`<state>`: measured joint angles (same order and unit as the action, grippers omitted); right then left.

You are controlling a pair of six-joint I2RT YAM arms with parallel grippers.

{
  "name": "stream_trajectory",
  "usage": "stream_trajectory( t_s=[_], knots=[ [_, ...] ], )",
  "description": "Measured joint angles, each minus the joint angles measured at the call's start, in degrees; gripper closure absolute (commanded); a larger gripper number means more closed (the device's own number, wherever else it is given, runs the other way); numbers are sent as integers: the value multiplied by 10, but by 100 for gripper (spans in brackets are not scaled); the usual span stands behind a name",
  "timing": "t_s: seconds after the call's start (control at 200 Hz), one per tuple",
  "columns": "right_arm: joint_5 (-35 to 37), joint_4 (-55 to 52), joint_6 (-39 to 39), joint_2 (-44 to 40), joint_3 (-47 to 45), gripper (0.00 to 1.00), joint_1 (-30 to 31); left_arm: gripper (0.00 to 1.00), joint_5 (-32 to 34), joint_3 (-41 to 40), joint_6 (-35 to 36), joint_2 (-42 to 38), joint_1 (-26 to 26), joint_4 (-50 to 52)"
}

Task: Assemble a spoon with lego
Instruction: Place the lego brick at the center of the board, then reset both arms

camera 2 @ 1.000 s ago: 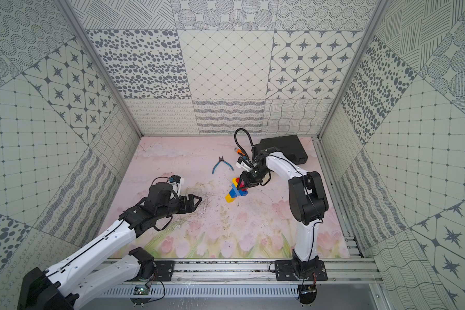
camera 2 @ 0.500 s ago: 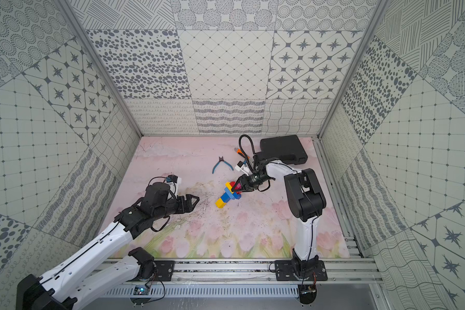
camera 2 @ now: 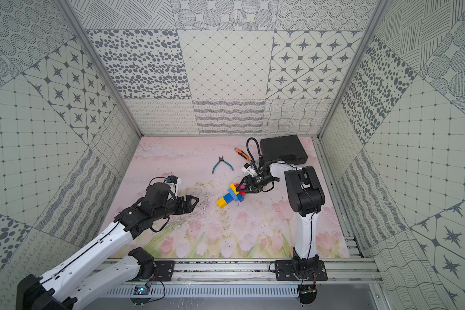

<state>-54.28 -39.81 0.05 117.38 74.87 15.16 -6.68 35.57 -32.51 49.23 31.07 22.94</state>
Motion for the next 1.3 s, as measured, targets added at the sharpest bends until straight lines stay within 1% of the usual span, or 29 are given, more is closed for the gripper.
stream_trajectory(
  t_s=[0.125,0.195,0.225,0.25,0.26,0.315,0.42,0.515,0.585,0.655,0.68,0.72,0.77,0.865,0.935,1.015,1.085,1.125,1.221,1.301],
  knots=[
    [9,-2,10,0,-4,25,-11,13,0,0,0,0,0,7],
    [13,-2,16,0,-4,18,-17,13,1,2,0,0,0,9],
    [12,-3,18,0,-4,11,-20,13,1,3,0,0,0,10],
    [10,-3,19,0,-4,3,-23,13,2,3,0,0,0,10],
    [9,-3,22,0,-4,2,-25,13,2,4,0,0,0,11],
    [1,-5,28,-2,-4,2,-31,13,6,5,0,-2,0,12],
    [9,-5,42,-13,-8,2,-44,12,13,9,0,-3,0,17],
    [42,-4,60,-37,-24,2,-64,11,21,15,0,-3,0,22],
    [86,-8,75,-62,-37,2,-78,9,28,22,1,-2,-1,24],
    [141,-8,93,-104,-54,2,-88,4,40,33,3,0,-7,28],
    [165,-4,101,-128,-64,2,-90,2,45,37,6,0,-11,28],
    [196,3,111,-167,-81,2,-90,2,56,43,11,1,-21,27],
    [246,18,122,-236,-109,2,-88,2,71,49,15,3,-43,21],
    [337,71,135,-374,-170,2,-86,2,97,50,21,10,-107,0],
    [411,138,135,-470,-229,2,-84,2,121,35,30,12,-153,-28],
    [481,215,130,-537,-303,2,-84,2,155,-1,53,12,-188,-74],
    [529,294,119,-567,-374,2,-84,2,179,-47,87,13,-205,-136],
    [548,345,109,-567,-417,2,-85,2,189,-77,110,19,-212,-176],
    [587,463,70,-558,-522,2,-85,2,205,-133,159,54,-221,-262],
    [611,544,41,-535,-580,2,-85,2,210,-159,196,101,-229,-328]
  ],
)
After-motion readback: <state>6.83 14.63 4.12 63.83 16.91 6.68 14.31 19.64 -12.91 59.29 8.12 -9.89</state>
